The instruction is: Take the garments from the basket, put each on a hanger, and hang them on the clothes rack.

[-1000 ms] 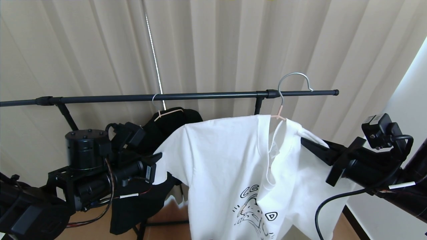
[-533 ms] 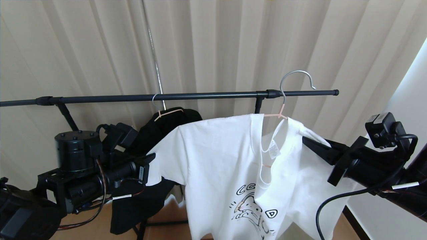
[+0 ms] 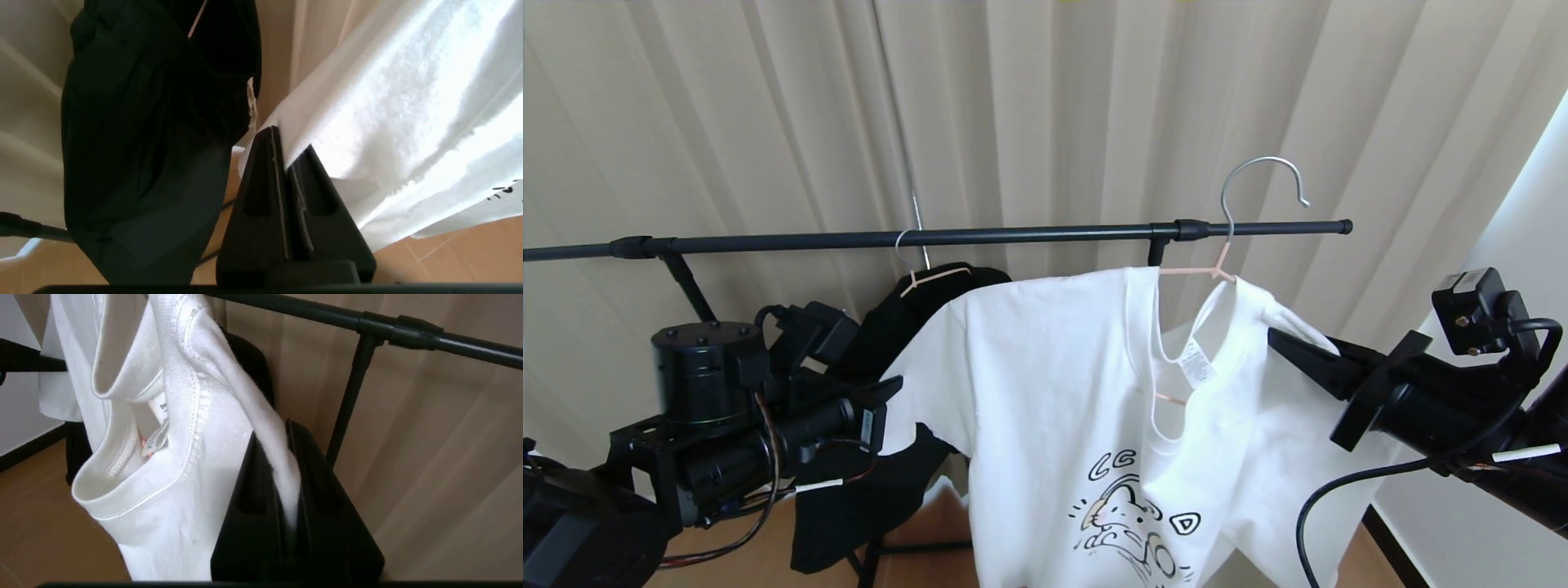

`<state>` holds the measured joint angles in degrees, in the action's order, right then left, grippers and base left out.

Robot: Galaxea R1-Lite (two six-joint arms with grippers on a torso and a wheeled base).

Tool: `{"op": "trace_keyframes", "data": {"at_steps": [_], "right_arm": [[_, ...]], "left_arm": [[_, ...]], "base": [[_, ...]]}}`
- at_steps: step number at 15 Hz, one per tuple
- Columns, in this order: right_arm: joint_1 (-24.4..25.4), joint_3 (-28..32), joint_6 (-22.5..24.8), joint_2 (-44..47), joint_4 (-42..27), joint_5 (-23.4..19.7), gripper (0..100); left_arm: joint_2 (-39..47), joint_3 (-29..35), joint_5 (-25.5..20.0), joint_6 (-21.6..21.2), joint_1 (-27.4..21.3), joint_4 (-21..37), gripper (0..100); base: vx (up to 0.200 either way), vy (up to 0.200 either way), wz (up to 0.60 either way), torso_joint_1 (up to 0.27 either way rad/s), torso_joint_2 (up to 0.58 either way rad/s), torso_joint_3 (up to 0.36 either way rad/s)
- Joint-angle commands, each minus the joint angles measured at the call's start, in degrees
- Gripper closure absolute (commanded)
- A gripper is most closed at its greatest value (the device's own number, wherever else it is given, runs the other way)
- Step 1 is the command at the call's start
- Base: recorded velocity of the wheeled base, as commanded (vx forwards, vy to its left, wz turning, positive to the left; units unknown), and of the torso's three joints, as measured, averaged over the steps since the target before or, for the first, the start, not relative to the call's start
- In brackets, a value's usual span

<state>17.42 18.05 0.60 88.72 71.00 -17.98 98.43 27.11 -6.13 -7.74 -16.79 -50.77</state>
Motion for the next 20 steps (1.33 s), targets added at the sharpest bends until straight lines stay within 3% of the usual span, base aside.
{"op": "trace_keyframes", "data": {"at_steps": [1,3,4,11,15,16,20], "right_arm": [[0.25,-0.04,-0.33,0.22,-0.07,-0.04,100],[0.25,0.4,-1.39,0.31,0.02,-0.12,100],[0.16,0.67,-1.74,0.31,0.02,-0.12,100],[0.07,0.75,-2.27,0.13,0.02,-0.12,100],[0.07,-0.39,-2.09,0.22,0.02,-2.06,100],[0.07,-0.83,-2.0,0.4,0.02,-3.29,100],[0.07,-1.44,-1.92,1.98,0.11,-4.87,100]], "left_arm": [[-1.22,-0.04,-0.28,0.01,-1.06,-0.03,100],[-2.89,-1.01,-0.37,-0.17,-1.85,0.06,100],[-2.98,-1.36,-0.37,-0.34,-1.93,0.06,0],[-7.55,-2.77,-2.13,-0.34,-1.85,0.15,0],[-9.75,0.49,-2.48,-0.17,-2.64,0.5,0],[-11.5,3.56,-5.03,0.01,-3.87,2.7,0],[-14.67,18.24,-15.93,0.01,-3.34,22.03,0]], "base": [[0.0,0.0,0.0,0.0,0.0,0.0],[0.0,0.0,0.0,0.0,0.0,0.0],[0.0,0.0,0.0,0.0,0.0,0.0],[0.0,0.0,0.0,0.0,0.0,0.0],[0.0,0.0,0.0,0.0,0.0,0.0],[0.0,0.0,0.0,0.0,0.0,0.0],[0.0,0.0,0.0,0.0,0.0,0.0]]}}
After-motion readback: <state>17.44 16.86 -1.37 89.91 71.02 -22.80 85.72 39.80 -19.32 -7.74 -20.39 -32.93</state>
